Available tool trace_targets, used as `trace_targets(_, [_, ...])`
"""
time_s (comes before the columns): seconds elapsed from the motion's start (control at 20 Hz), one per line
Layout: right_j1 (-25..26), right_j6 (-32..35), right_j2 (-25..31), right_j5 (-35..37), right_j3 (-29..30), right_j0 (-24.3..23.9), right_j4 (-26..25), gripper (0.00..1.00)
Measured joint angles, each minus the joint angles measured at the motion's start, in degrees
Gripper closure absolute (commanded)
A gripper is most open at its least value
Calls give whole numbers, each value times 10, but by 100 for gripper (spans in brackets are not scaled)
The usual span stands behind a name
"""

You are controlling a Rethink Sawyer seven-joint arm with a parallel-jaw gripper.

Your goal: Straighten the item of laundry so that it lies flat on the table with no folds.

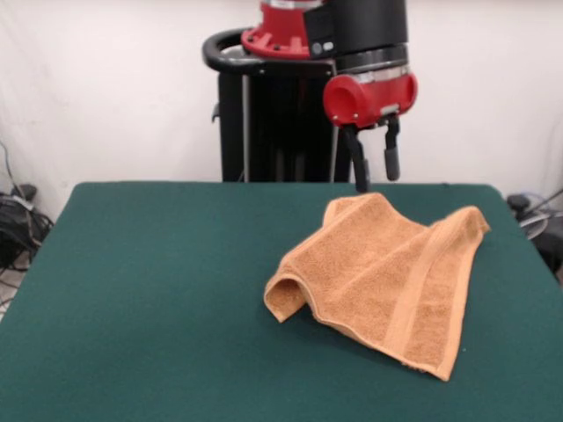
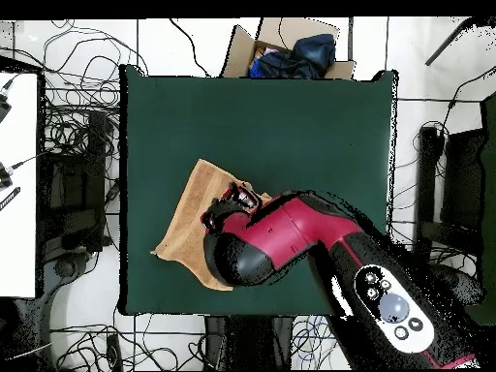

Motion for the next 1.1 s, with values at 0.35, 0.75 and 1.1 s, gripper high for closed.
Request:
trace_targets(0.35, [17, 0, -25, 51, -81, 0, 13, 0])
trace_targets(0.75, [59, 0, -40, 99, -155, -5, 13, 0])
trace_targets(1.1, [106, 0, -40, 99, -205, -17, 11, 0])
